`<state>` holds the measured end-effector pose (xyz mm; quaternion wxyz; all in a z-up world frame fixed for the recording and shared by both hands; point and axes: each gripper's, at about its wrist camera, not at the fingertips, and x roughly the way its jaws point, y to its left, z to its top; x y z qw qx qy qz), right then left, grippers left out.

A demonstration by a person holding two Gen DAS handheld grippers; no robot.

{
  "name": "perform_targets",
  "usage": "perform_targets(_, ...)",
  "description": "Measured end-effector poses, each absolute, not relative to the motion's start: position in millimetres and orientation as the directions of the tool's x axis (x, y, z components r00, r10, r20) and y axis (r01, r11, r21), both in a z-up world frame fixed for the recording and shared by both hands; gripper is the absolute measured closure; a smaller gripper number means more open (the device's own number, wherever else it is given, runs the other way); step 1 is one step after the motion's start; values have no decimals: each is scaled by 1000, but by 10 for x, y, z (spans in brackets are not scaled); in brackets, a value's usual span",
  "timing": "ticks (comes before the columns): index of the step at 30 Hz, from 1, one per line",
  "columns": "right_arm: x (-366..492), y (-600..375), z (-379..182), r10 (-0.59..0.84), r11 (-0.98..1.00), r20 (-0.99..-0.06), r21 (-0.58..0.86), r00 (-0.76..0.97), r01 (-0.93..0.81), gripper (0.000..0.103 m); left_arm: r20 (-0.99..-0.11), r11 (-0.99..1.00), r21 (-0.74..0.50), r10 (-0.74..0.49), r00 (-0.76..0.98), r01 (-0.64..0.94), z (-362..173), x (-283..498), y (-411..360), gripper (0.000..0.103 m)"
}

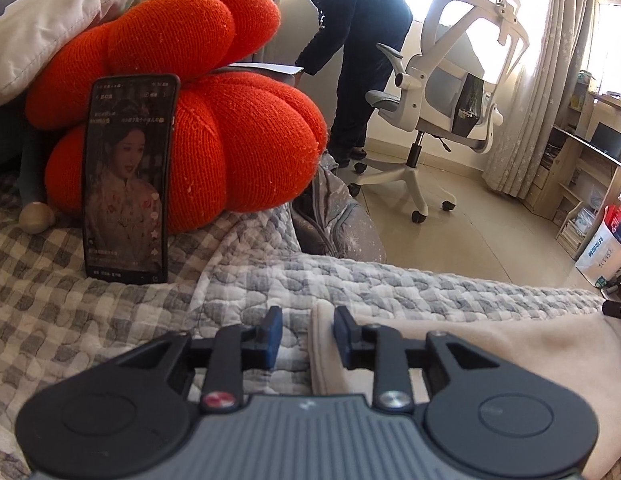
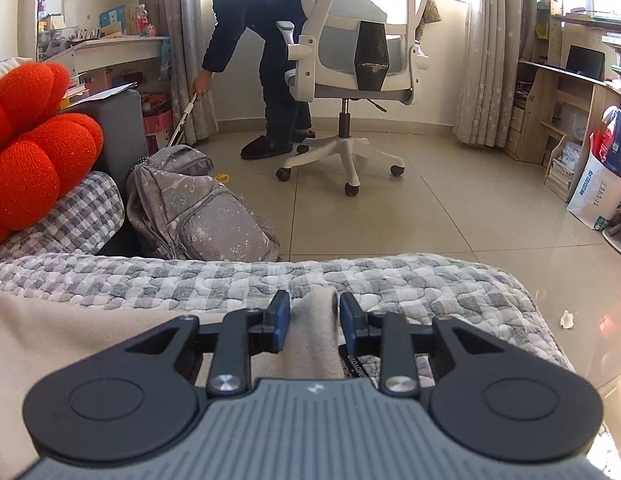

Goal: Fold clothes
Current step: 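Lower the beige sweatshirt onto the bed and open both grippers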

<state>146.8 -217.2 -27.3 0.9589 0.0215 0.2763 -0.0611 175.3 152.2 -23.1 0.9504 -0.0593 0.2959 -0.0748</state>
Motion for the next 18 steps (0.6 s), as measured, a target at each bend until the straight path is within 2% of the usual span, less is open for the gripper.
perform_targets(1, 1443, -2157, -237, -110, 991, -521, 3, 847, 131, 61, -543, 982, -152, -180, 820, 115, -171, 1728, 1503, 73)
perform_targets(3, 1397, -2115, -161, -108, 992, -499, 4, 860, 126, 60, -524, 981, -143, -188, 831, 132, -54, 1682, 1459, 65)
perform_targets(7, 1361, -1943, -83, -58, 997, -485, 17, 872, 76, 60, -512, 965, -165, -261, 818, 204, 60, 1643, 1216, 60)
perform_targets(11, 1387, -1673, -136, 13, 1000, -511, 22, 860, -2, 60, -536, 948, -163, -318, 782, 274, 17, 1682, 883, 60)
perform_targets(18, 1481, -1558, -351, 29, 999, -568, -3, 823, -37, 60, -611, 958, -98, -272, 743, 270, -335, 1812, 711, 60)
